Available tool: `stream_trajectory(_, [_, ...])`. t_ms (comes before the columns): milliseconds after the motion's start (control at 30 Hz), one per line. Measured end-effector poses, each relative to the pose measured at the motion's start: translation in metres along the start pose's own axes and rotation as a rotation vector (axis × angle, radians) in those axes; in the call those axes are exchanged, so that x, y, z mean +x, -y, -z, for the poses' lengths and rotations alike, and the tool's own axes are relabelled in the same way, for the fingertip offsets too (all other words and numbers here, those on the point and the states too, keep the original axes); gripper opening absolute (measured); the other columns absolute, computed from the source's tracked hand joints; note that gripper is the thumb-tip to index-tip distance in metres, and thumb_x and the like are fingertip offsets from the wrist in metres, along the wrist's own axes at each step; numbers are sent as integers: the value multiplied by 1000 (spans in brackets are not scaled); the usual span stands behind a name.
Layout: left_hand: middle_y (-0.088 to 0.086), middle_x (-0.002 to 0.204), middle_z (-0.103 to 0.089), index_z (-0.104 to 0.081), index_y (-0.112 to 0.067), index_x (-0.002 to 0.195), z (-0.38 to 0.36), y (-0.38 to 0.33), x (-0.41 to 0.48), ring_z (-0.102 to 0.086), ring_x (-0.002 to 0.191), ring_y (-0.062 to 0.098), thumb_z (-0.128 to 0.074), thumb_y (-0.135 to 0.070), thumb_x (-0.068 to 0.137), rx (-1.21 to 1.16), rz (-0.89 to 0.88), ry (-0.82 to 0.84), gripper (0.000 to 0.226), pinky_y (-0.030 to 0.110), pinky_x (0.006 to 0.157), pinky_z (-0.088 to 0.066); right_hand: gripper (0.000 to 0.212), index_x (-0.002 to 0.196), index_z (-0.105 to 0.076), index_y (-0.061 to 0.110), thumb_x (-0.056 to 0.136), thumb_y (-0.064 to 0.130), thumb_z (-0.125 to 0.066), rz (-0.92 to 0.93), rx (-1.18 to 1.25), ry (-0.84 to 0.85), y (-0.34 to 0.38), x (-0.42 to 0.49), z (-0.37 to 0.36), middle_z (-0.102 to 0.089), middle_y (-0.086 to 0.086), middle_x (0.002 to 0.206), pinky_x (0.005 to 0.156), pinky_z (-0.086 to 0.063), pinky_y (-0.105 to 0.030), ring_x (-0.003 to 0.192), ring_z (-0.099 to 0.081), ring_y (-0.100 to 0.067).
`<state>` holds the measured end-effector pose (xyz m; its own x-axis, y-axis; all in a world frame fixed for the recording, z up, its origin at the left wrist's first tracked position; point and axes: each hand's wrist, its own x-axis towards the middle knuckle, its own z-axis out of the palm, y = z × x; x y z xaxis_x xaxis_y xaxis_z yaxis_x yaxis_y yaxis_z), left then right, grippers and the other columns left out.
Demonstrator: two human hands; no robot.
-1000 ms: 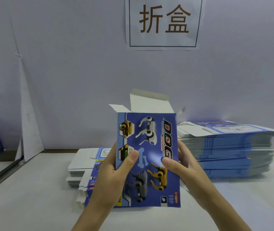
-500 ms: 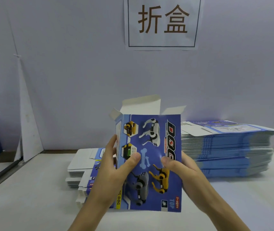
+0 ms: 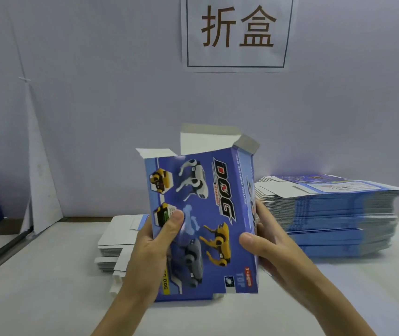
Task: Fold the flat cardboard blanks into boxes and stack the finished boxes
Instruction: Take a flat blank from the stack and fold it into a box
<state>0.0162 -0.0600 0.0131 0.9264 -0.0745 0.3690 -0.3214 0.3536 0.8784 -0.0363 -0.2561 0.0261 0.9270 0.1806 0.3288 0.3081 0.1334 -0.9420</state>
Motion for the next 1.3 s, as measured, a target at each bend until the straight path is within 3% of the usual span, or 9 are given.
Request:
stream_trajectory(233, [-28,119,-60,-47,-51,122,-11,3,-10,-56,113,-6,-75,-53,70,381,-154,71,58,20,90,-49,83,134,-43,38,67,28,-90,320,-284,-383,-15,6,-23,-64,15,122,84,-55,-19,113,-63,-7])
stream_trajectory(333, [-28,126,-55,-35,-57,134,-17,3,-16,-56,116,-2,-80,-64,55,277,-51,231,91,27,87,-54,72,147,-34,40,86,35,-72,348,-577,-199,-17,-1,-26,-51,19,138,97,-50,-25,127,-52,-6])
stream_trajectory(467, [-29,131,-48,-18,-55,140,-10,-1,-9,-53,117,-8,-89,-52,44,251,-95,40,119,29,94,-52,55,145,-40,39,94,30,-58,373,-797,4,-16,-4,-21,-41,30,146,111,-34,-19,138,-36,2])
stream_trajectory(567, [-24,113,-63,-37,-54,126,-2,-2,-1,-65,100,-2,-94,-31,51,196,-131,-14,98,20,70,-57,55,142,-40,41,91,29,-58,363,-752,-83,-16,-2,-24,-40,32,146,111,-30,-14,139,-33,4])
stream_trajectory(700, [-8,118,-67,-43,-46,136,4,-6,0,-67,105,16,-75,-44,61,27,0,123,81,28,73,-58,74,144,-25,52,79,54,-60,220,-566,-453,-20,2,-23,-34,24,152,116,-33,-36,140,-31,4])
stream_trajectory(800, [-6,121,-66,-46,-41,135,3,-5,-2,-67,107,19,-66,-42,73,-55,53,157,64,32,73,-58,73,136,-37,61,68,67,-61,63,-205,-298,-23,3,-21,-51,23,140,102,-50,-42,130,-50,-5])
stream_trajectory(933, [-1,119,-68,-44,-37,138,7,-5,3,-68,104,25,-65,-32,74,-69,123,195,68,35,72,-59,32,108,-62,60,77,53,-64,46,-61,-191,-22,2,-26,-70,18,113,71,-56,-21,103,-67,-4])
stream_trajectory(1100, [-10,117,-69,-31,-54,137,30,-13,10,-66,110,17,-77,-45,59,197,285,440,91,45,95,-51,34,109,-59,63,78,57,-69,134,30,-335,-29,6,-31,-69,19,113,79,-57,-27,110,-66,-10])
stream_trajectory(1300, [-1,106,-74,-47,-45,121,63,-31,22,-71,96,24,-87,-63,37,300,375,392,95,24,75,-58,49,130,-46,51,83,59,-54,-28,-153,-186,-34,12,-23,-66,20,122,91,-55,-34,115,-63,-8])
